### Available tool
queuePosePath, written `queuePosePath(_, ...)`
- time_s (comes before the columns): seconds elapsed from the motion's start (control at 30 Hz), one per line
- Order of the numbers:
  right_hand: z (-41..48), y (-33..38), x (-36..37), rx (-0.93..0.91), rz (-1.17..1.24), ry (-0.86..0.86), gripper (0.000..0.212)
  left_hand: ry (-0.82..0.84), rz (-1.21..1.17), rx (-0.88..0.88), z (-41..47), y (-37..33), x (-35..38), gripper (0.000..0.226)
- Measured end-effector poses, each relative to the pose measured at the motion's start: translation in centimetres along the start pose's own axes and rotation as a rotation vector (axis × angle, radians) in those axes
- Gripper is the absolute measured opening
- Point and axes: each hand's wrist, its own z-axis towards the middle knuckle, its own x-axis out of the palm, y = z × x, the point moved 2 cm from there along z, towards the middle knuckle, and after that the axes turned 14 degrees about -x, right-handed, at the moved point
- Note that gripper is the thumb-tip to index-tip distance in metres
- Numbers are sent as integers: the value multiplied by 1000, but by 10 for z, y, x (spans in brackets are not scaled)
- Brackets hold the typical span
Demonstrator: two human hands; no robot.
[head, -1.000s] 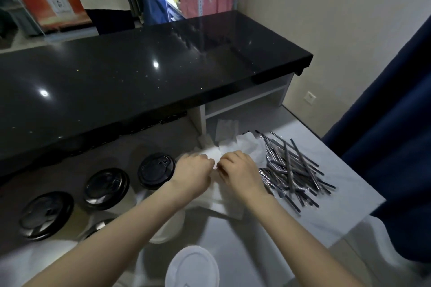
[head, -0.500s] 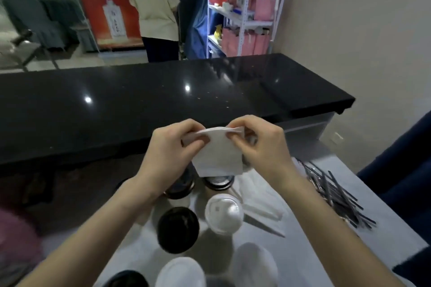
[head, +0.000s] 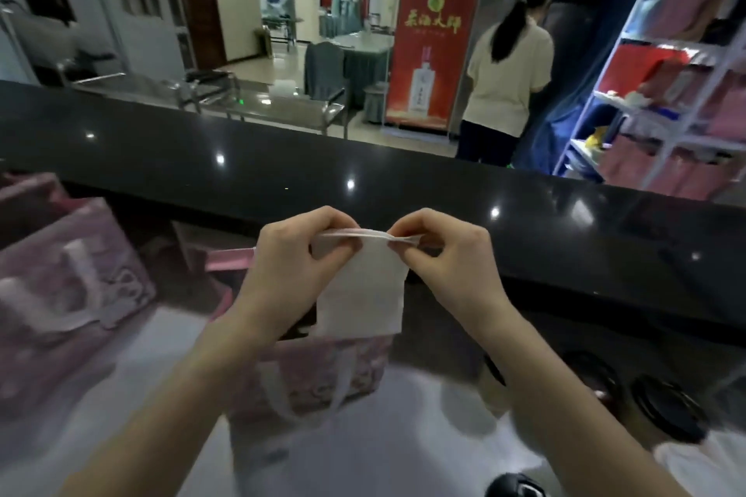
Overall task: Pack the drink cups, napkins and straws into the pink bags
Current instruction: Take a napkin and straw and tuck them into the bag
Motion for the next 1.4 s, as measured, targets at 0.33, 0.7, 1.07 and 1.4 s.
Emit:
queuePosePath(0.33,30,-4,115,163,-21,143,23,115,146,-177,9,102,-48,8)
queuePosePath(0.7,-17,-26,127,56,-332,510,15,420,500,11,-14,135,-29,24)
queuePosePath(1.07,-34,-27,67,29,-252,460,32,235,404,32,-17,90,-18,14)
queuePosePath(1.4,-124,-39,-119,105,-359,275,11,344,112,193,-45,-72,132,7)
